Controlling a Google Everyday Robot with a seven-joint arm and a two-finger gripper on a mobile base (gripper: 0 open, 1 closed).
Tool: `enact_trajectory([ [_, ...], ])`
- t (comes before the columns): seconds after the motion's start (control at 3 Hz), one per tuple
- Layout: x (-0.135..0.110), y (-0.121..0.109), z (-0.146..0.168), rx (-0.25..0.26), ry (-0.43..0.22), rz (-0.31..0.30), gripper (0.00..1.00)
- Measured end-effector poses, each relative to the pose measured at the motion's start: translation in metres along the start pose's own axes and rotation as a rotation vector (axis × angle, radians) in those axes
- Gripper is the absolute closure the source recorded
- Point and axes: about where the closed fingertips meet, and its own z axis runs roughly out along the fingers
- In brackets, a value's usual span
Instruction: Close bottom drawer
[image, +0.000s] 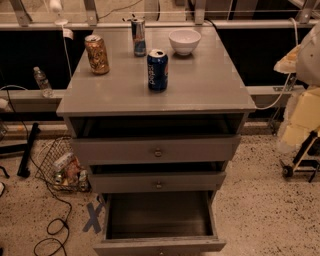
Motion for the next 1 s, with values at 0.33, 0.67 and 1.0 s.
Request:
enact_trajectory([
  [0.33, 0.000, 0.000, 0.000, 0.000, 0.000, 0.000, 0.00],
  [0.67, 0.003, 0.006, 0.028, -0.009, 0.071, 0.037, 0.00],
  [1.0, 0.025, 0.022, 0.088, -0.059, 0.160, 0.168, 0.00],
])
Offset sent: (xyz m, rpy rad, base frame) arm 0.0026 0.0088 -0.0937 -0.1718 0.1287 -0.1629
